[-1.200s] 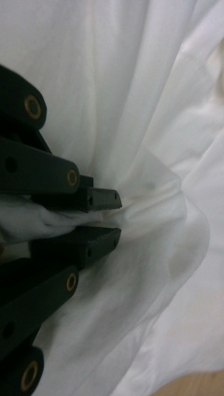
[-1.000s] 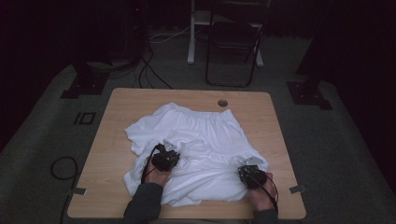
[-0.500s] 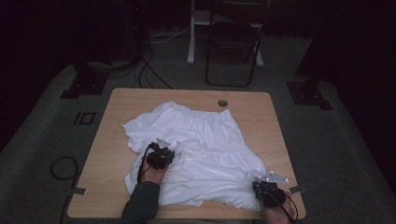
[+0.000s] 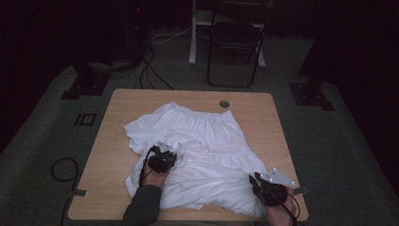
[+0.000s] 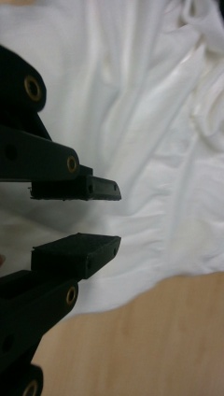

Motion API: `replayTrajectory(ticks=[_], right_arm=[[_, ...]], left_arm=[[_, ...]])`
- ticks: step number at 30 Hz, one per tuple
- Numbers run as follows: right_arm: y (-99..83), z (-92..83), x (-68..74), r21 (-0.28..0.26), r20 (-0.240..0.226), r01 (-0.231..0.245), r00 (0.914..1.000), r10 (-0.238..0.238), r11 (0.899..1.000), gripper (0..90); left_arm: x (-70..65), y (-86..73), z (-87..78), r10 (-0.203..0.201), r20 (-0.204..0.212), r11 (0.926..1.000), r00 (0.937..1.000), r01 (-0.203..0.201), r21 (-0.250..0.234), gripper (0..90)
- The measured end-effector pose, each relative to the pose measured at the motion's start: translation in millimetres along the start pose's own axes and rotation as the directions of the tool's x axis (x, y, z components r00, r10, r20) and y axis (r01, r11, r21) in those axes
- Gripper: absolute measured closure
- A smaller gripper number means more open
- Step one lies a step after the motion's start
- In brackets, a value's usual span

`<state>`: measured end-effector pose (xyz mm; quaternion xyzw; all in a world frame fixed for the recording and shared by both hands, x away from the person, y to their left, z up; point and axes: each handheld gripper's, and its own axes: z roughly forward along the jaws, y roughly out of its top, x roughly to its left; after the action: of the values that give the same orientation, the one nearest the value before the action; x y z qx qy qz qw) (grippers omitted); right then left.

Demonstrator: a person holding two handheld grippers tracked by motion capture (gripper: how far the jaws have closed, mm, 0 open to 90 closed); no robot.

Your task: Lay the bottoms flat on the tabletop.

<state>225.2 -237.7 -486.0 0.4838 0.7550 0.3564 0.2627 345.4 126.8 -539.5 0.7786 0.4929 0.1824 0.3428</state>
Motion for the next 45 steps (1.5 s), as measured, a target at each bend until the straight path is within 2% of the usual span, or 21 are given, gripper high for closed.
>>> replayTrajectory(ticks=[2,4,6,9,11,13,18,27,29,32,35,38,42,45], right_arm=[[10.1,4.2,2.5,-0.015,0.003,0.025,0.9997,-0.025,1.0,67.9],[17.6,14.3,2.7,-0.008,0.02,0.054,0.9984,-0.054,0.999,66.2],[20.1,30.5,-0.5,0.027,0.029,0.059,0.9978,-0.06,0.998,65.1],[12.9,57.9,-8.0,0.112,0.058,0.05,0.9967,-0.057,0.992,64.2],[3.7,68.5,-12.0,0.164,0.07,0.021,0.997,-0.033,0.986,65.3],[-5.5,69.2,-13.6,0.184,0.073,0.007,0.9971,-0.02,0.983,68.2],[-20.1,55.1,-19.2,0.206,0.094,-0.032,0.9954,0.012,0.978,74.7],[-35.8,28.9,-24.5,0.218,0.117,-0.068,0.9922,0.043,0.973,75.8],[-35.2,25.8,-27.0,0.202,0.112,-0.076,0.9922,0.054,0.976,75.3],[-28.7,24.0,-27.7,0.145,0.095,-0.054,0.9947,0.041,0.988,69.4],[-16.7,26.5,-25.9,0.104,0.084,-0.032,0.9962,0.023,0.994,61.5],[-4.2,37.5,-23.5,0.103,0.074,-0.013,0.9973,0.006,0.995,58.5],[2.7,62.5,-23.3,0.147,0.053,-0.004,0.9986,-0.004,0.989,55.9],[1.3,77.4,-22.4,0.195,0.045,-0.012,0.999,0.004,0.981,55.2]], left_arm=[[0.3,-0.6,0.0,-0.004,0.003,1.0,1.0,0.004,-0.004,79.7],[0.3,-1.0,-0.2,-0.005,0.006,1.0,1.0,0.005,-0.004,79.6],[0.4,-1.3,-0.5,-0.004,0.008,1.0,1.0,0.004,-0.004,79.6],[0.7,-2.2,-0.7,-0.008,0.015,0.9999,0.9999,0.008,-0.008,79.6],[1.0,-2.7,-0.8,-0.014,0.022,0.9998,0.9997,0.014,-0.011,79.6],[0.4,-3.5,-1.5,-0.009,0.023,0.9999,0.9997,0.009,-0.009,79.6],[-4.3,-7.2,-4.1,-0.009,0.026,0.9999,0.9996,0.009,-0.014,79.5],[-16.7,-16.7,-11.2,-0.001,0.053,0.9998,0.9986,0.002,-0.019,79.5],[-21.2,-18.4,-12.3,0.01,0.053,0.9998,0.9985,-0.009,-0.02,79.5],[-24.6,-19.8,-13.1,0.013,0.052,0.9997,0.9986,-0.012,-0.022,79.5],[-25.3,-19.7,-13.1,0.012,0.053,0.9997,0.9985,-0.011,-0.02,79.3],[-24.9,-19.9,-12.9,0.006,0.058,0.9997,0.9983,-0.005,-0.022,79.1],[-24.6,-20.0,-12.8,0.006,0.06,0.9997,0.9982,-0.005,-0.023,78.7],[-24.2,-20.1,-12.7,0.006,0.062,0.9997,0.9981,-0.005,-0.024,78.5]])
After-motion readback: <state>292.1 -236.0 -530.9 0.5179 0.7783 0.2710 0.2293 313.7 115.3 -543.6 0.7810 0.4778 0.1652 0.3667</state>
